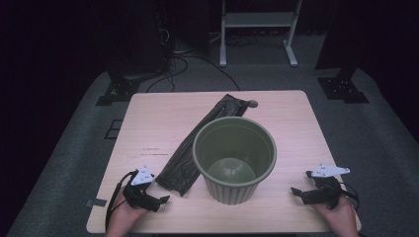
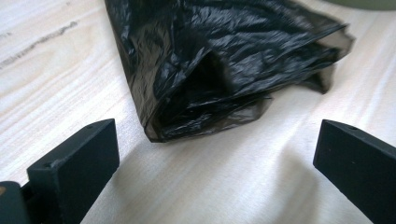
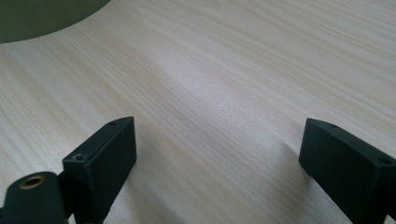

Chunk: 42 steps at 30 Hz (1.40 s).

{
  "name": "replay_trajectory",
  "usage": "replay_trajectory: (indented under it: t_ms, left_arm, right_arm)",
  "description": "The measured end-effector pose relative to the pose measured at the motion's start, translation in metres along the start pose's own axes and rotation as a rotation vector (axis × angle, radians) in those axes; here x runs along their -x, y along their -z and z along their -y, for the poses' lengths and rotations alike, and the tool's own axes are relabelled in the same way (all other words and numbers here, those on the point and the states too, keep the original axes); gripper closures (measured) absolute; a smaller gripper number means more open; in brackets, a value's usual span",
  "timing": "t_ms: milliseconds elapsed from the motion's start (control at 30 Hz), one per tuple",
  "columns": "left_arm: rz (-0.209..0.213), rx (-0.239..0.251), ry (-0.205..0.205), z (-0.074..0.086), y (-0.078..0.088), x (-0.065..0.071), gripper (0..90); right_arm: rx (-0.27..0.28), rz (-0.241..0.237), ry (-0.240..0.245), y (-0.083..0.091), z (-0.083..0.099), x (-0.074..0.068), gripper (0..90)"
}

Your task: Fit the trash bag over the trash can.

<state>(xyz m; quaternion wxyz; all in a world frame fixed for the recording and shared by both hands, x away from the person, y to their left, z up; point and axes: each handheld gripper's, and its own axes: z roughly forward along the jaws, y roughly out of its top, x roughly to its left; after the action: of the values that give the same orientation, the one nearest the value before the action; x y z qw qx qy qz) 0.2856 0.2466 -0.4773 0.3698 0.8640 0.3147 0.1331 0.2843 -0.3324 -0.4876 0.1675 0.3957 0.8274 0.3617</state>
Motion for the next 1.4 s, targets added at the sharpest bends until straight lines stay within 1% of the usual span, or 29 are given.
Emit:
replay_trajectory:
  t_ms: [33,67,100,133,167,200,233,300,333,400,433,500,633,700,767,833,933,1000,1100,1133,1200,1333,1400]
  left_arm:
    - [0.000,0.000,0.000,0.000,0.000,0.000,0.0]
    - [0.000,0.015,0.001,-0.001,0.002,0.001,0.0]
    - [-0.015,0.024,-0.002,-0.006,0.007,0.003,0.0]
    - [-0.015,0.034,-0.001,-0.009,0.009,0.005,0.0]
    - [-0.015,0.034,-0.001,-0.009,0.009,0.005,0.0]
    - [-0.012,0.043,-0.001,-0.013,0.011,0.005,0.0]
    - [-0.002,0.052,-0.005,-0.021,0.013,0.006,0.0]
    - [0.012,0.053,-0.005,-0.028,0.011,0.006,0.0]
    - [0.012,0.053,-0.005,-0.028,0.011,0.006,0.0]
    - [0.011,0.044,-0.007,-0.034,0.008,0.007,0.0]
    - [0.013,0.038,-0.008,-0.041,0.004,0.007,0.0]
    - [0.011,0.051,-0.012,-0.047,0.000,0.007,0.0]
    - [0.016,0.055,0.000,-0.058,-0.007,0.005,0.0]
    - [0.008,0.054,-0.003,-0.064,-0.013,0.003,0.0]
    - [0.003,0.068,0.010,-0.068,-0.019,0.002,0.0]
    - [-0.001,0.049,0.011,-0.072,-0.027,-0.001,0.0]
    - [0.007,0.049,0.016,-0.076,-0.037,-0.003,0.0]
    - [-0.004,0.034,0.013,-0.079,-0.043,-0.004,0.0]
    - [-0.008,0.019,0.025,-0.082,-0.055,-0.007,0.0]
    - [-0.013,0.007,0.022,-0.083,-0.058,-0.007,0.0]
    - [-0.028,-0.001,0.022,-0.084,-0.067,-0.008,0.0]
    - [-0.042,-0.053,0.030,-0.080,-0.080,-0.013,0.0]
    - [-0.052,-0.074,0.030,-0.079,-0.083,-0.014,0.0]
  right_arm:
    - [0.000,0.000,0.000,0.000,0.000,0.000,9.7]
    - [0.000,0.000,0.000,0.000,0.000,0.000,9.7]
    - [0.000,0.000,0.000,0.000,0.000,0.000,9.7]
    - [0.000,0.000,0.000,0.000,0.000,0.000,9.7]
    - [0.000,0.000,0.000,0.000,0.000,0.000,9.7]
    - [0.000,0.000,0.000,0.000,0.000,0.000,9.7]
    - [0.000,0.000,0.000,0.000,0.000,0.000,9.7]
    - [0.000,0.000,0.000,0.000,0.000,0.000,9.7]
    - [0.000,0.000,0.000,0.000,0.000,0.000,9.7]
    - [0.000,0.000,0.000,0.000,0.000,0.000,9.7]
    - [0.000,0.000,0.000,0.000,0.000,0.000,9.7]
    - [0.000,0.000,0.000,0.000,0.000,0.000,9.7]
    - [0.001,0.001,-0.001,0.000,0.000,0.000,9.9]
    - [0.000,0.001,-0.001,0.000,0.000,0.000,9.8]
    - [0.000,0.001,-0.001,0.000,0.000,0.000,9.8]
    - [0.000,0.001,-0.001,0.000,0.000,0.000,9.9]
    - [0.000,0.001,-0.001,0.000,0.000,0.000,9.9]
    - [0.001,0.001,-0.001,0.000,0.000,0.000,9.9]
    - [0.001,0.001,-0.001,0.000,0.000,0.000,9.9]
    - [0.001,0.001,-0.001,0.000,0.000,0.000,9.9]
    - [0.001,0.001,-0.001,0.000,0.000,0.000,9.9]
    - [0.001,0.001,-0.002,0.000,0.000,0.000,9.9]
    - [0.001,0.001,-0.002,0.000,0.000,0.000,9.9]
